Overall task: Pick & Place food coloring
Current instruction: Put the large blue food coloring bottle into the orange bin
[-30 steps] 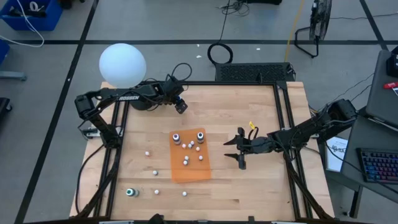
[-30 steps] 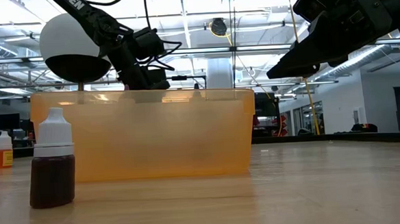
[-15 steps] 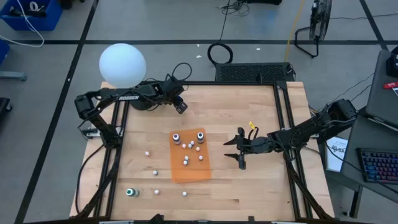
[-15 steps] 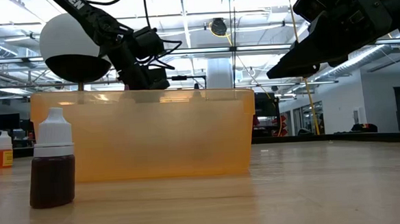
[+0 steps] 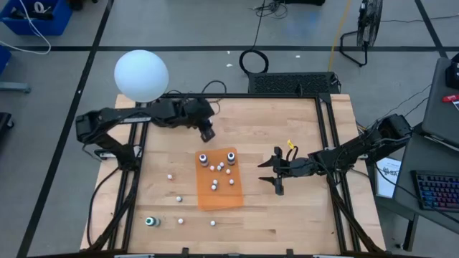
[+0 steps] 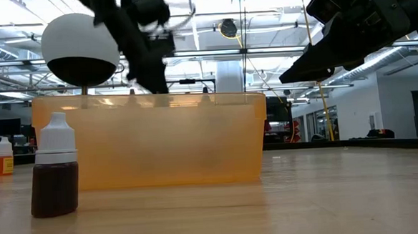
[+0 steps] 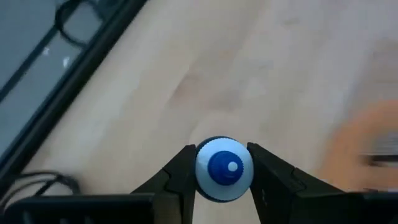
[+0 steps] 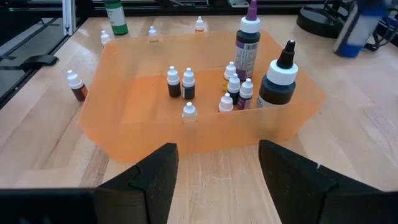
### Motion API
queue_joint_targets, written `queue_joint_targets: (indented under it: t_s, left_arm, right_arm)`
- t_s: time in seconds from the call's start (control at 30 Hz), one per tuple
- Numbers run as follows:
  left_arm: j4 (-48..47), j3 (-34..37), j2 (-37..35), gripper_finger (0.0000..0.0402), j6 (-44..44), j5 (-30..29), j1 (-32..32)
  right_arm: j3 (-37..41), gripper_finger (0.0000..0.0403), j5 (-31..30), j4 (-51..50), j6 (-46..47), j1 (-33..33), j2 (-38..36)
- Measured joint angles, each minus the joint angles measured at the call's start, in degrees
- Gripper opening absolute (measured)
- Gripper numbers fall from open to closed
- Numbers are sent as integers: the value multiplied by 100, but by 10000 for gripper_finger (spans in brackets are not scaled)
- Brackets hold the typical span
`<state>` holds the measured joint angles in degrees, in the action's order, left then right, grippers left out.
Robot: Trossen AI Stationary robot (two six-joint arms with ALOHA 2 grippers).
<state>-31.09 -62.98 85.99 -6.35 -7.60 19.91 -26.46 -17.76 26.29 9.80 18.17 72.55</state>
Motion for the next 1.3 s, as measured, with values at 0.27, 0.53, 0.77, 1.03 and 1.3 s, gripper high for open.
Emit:
queue_joint_targets:
  t_s: [0.27, 0.53, 0.77, 1.03, 1.3]
  left_arm:
    - [-707, -699, -259, 120, -332, -162, -1567]
    - [-551, -457, -198, 120, -686, -315, -2168]
    - [304, 186, -198, 120, -738, -102, -2057]
    - [655, 689, -196, 120, -922, 70, -1841]
    - [1172, 1166, -196, 120, -1037, 309, -1745]
  right_arm:
    - [0, 212, -2, -4, 2, -2, 0]
    - [0, 212, 0, 2, 4, -2, 0]
    - [0, 212, -4, 3, 4, -2, 0]
    - [0, 212, -4, 4, 4, -2, 0]
    - [0, 212, -9, 4, 4, -2, 0]
